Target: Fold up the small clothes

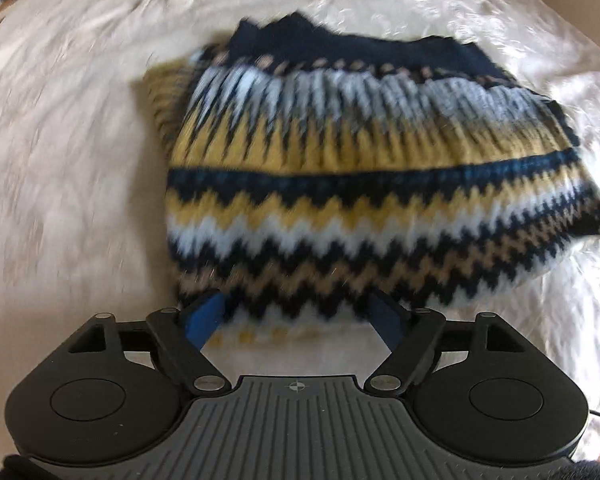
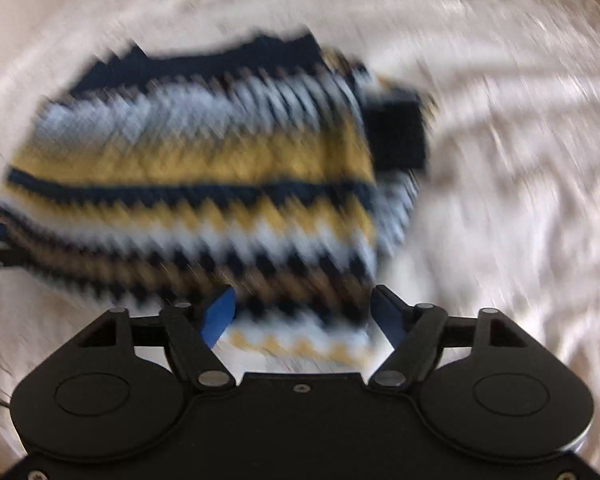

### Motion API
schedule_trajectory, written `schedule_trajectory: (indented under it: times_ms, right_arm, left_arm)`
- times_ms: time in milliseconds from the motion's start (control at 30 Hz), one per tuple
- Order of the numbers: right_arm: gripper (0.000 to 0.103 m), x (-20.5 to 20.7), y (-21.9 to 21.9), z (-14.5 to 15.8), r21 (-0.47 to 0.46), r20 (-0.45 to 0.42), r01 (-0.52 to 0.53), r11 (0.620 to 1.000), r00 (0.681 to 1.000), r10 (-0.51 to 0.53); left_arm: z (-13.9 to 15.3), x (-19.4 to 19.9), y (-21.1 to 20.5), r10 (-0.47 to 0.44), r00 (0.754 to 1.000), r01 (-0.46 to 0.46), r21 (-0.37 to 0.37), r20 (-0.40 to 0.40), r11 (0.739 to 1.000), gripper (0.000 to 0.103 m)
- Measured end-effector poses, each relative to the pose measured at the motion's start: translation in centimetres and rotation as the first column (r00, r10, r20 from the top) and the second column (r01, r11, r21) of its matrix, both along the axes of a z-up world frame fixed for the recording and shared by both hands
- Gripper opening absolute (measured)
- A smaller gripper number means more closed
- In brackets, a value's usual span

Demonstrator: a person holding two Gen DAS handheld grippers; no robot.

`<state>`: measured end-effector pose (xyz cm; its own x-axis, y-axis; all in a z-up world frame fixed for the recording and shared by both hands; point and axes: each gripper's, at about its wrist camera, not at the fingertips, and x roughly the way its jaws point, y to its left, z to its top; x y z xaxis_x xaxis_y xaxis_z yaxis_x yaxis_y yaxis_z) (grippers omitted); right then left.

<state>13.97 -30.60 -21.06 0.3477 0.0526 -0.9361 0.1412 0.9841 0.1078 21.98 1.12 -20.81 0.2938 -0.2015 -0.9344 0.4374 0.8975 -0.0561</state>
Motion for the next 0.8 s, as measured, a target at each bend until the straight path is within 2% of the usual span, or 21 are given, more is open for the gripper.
schedule_trajectory:
  times_ms: [67, 200, 300, 367, 467, 667, 800]
  right_arm:
    - [0.087, -1.1, -1.1, -0.9, 0.031, -0.035, 0.073, 0.997, 0.997, -0.072]
    - [0.088, -2.6, -2.4, -0.8, 0.076, -0.043, 0.171, 0.982, 0.985, -0.168]
    - [0.092, -3.6, -2.7, -0.4, 0.124, -0.032, 0.227, 0.966, 0.974, -0.225]
    - [0.094, -4.4, -2.4, -0.3, 0.15, -0.03, 0.266, 0.952, 0.964, -0.264]
    - [0.097, -6.0, -1.7, -0.4, 0.176, -0.041, 0.315, 0.933, 0.949, -0.312]
    - [0.102, -8.6, -0.3, -0.3, 0.211, -0.062, 0.376, 0.902, 0.926, -0.371]
    - [0.102, -10.1, -0.2, 0.0, 0.239, -0.059, 0.391, 0.889, 0.92, -0.388]
  left_arm:
    - [-0.2, -0.3, 0.8, 0.031, 1.0, -0.031, -0.017, -0.007, 0.999, 0.079]
    - [-0.7, -0.9, 1.5, 0.042, 0.999, -0.042, -0.035, -0.013, 0.999, 0.081]
    - [-1.8, -1.3, 1.6, 0.056, 0.997, -0.06, -0.055, -0.058, 0.997, 0.09]
    - [-2.3, -1.5, 1.6, 0.051, 0.997, -0.055, -0.066, -0.061, 0.996, 0.097]
    - [-2.7, -1.7, 1.5, 0.03, 0.998, -0.034, -0.07, -0.057, 0.997, 0.102]
    - [-3.1, -1.4, 2.1, 0.084, 0.995, -0.089, -0.086, -0.063, 0.992, 0.102]
    - [-3.1, -1.6, 1.7, 0.077, 0.995, -0.08, -0.046, -0.058, 0.996, 0.102]
